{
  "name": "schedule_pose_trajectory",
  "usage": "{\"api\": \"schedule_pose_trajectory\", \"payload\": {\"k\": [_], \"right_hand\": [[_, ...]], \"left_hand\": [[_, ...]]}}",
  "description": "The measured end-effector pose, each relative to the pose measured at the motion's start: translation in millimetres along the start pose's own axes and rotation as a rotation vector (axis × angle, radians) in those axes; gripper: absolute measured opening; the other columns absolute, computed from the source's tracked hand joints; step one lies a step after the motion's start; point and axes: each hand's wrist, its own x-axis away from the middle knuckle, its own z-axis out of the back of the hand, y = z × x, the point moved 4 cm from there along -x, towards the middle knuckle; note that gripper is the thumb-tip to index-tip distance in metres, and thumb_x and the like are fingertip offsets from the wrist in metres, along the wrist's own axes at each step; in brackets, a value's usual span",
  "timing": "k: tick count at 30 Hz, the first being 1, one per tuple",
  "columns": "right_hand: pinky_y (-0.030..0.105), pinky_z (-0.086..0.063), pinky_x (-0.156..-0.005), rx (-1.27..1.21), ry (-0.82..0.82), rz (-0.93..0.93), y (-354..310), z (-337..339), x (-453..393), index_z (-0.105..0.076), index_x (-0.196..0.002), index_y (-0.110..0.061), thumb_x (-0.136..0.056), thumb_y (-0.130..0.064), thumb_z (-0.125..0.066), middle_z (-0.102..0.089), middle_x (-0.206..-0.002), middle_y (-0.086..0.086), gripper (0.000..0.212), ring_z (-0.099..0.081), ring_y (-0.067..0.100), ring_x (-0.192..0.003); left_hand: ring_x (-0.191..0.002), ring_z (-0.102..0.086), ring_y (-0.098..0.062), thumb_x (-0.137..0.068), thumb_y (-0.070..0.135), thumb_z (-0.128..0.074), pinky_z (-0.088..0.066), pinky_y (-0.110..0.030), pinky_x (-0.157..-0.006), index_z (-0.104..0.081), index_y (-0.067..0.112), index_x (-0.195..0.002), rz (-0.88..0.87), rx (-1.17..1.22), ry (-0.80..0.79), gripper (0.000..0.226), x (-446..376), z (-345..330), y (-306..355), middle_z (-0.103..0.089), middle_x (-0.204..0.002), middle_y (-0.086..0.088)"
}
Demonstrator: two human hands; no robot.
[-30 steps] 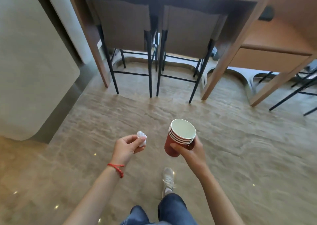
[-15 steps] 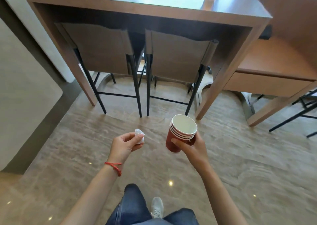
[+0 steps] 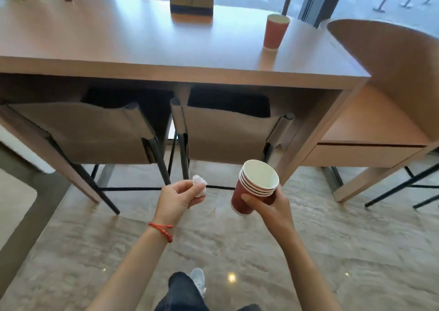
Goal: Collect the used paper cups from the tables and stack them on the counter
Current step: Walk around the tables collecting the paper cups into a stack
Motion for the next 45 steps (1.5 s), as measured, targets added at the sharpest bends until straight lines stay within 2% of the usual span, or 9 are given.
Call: {"api": "schedule_pose_trajectory", "payload": {"k": [5, 11, 15, 21, 24, 31, 36, 40, 45], "right_hand": [[0.009, -0.05, -0.07, -0.014, 0.06, 0.044, -32.4, 1.8, -70.1, -0.052, -0.107, -0.028, -0.067, 0.0, -0.078, -0.064, -0.102, -0.009, 0.056, -0.063, -0.009, -0.086], [0.005, -0.047, -0.068, 0.036, 0.115, 0.113, -67.9, 26.8, -147.3, -0.047, -0.125, -0.022, -0.066, -0.018, -0.079, -0.06, -0.106, -0.014, 0.067, -0.06, -0.005, -0.094], [0.004, -0.046, -0.069, 0.034, 0.089, 0.206, -100.2, 44.1, -202.6, -0.049, -0.118, -0.026, -0.058, -0.033, -0.076, -0.062, -0.104, -0.013, 0.066, -0.06, -0.01, -0.092], [0.005, -0.047, -0.067, 0.004, 0.063, 0.308, -151.4, 73.8, -285.7, -0.052, -0.124, -0.013, -0.061, -0.031, -0.075, -0.064, -0.103, -0.008, 0.069, -0.062, -0.01, -0.087], [0.004, -0.047, -0.066, 0.022, 0.04, 0.348, -177.5, 81.1, -322.3, -0.05, -0.121, -0.016, -0.057, -0.037, -0.074, -0.062, -0.102, -0.01, 0.071, -0.061, -0.012, -0.087], [0.005, -0.047, -0.065, -0.006, 0.025, 0.435, -230.0, 78.8, -386.0, -0.055, -0.102, -0.031, -0.057, -0.033, -0.077, -0.066, -0.086, -0.023, 0.05, -0.063, -0.011, -0.084], [0.007, -0.048, -0.066, 0.004, 0.071, 0.497, -256.9, 69.0, -418.6, -0.053, -0.109, -0.027, -0.07, -0.017, -0.08, -0.065, -0.096, -0.017, 0.048, -0.064, -0.008, -0.086], [0.014, -0.052, -0.072, 0.048, 0.105, 0.498, -266.4, 58.2, -441.1, -0.051, -0.113, -0.025, -0.069, -0.023, -0.081, -0.064, -0.098, -0.016, 0.053, -0.064, -0.002, -0.091], [0.035, -0.054, -0.088, 0.106, 0.122, 0.467, -257.9, 51.4, -459.5, -0.05, -0.117, -0.022, -0.067, -0.029, -0.081, -0.065, -0.108, -0.004, 0.059, -0.063, 0.014, -0.102]], "left_hand": [[-0.069, -0.069, -0.009, -0.076, 0.016, -0.07, -0.053, -0.017, -0.062, -0.071, 0.009, -0.079, -0.064, -0.085, -0.095, 0.008, -70.2, -31.7, 49.9, -0.072, -0.07, 0.001], [-0.078, -0.071, -0.015, -0.067, 0.029, -0.072, -0.054, -0.018, -0.065, -0.074, 0.016, -0.074, -0.138, -0.074, -0.175, 0.015, -132.5, -77.7, 94.4, -0.074, -0.075, 0.001], [-0.082, -0.071, -0.017, -0.06, 0.038, -0.074, -0.054, -0.018, -0.067, -0.076, 0.019, -0.074, -0.202, -0.045, -0.222, 0.024, -169.0, -114.3, 123.0, -0.075, -0.081, -0.001], [-0.085, -0.07, -0.02, -0.062, 0.033, -0.074, -0.056, -0.021, -0.07, -0.073, 0.013, -0.085, -0.267, 0.008, -0.203, 0.03, -220.4, -172.2, 166.5, -0.074, -0.084, -0.001], [-0.081, -0.071, -0.018, -0.056, 0.036, -0.075, -0.056, -0.022, -0.069, -0.071, 0.012, -0.086, -0.321, 0.018, -0.17, 0.039, -242.2, -194.1, 186.5, -0.074, -0.083, -0.001], [-0.071, -0.069, -0.018, -0.064, 0.021, -0.073, -0.056, -0.021, -0.064, -0.071, 0.006, -0.076, -0.366, 0.109, -0.117, 0.019, -287.3, -215.2, 223.3, -0.072, -0.072, -0.005], [-0.068, -0.068, -0.017, -0.068, 0.016, -0.072, -0.055, -0.021, -0.064, -0.07, 0.003, -0.078, -0.371, 0.095, -0.146, 0.016, -316.8, -220.3, 241.4, -0.07, -0.069, -0.002], [-0.067, -0.067, -0.018, -0.068, 0.018, -0.073, -0.055, -0.021, -0.064, -0.07, 0.003, -0.078, -0.356, 0.081, -0.15, 0.018, -334.7, -217.4, 249.6, -0.068, -0.072, -0.007], [-0.065, -0.067, -0.018, -0.064, 0.02, -0.075, -0.055, -0.021, -0.062, -0.071, 0.007, -0.07, -0.334, 0.109, -0.155, 0.015, -348.7, -211.8, 249.1, -0.069, -0.066, -0.002]]}}
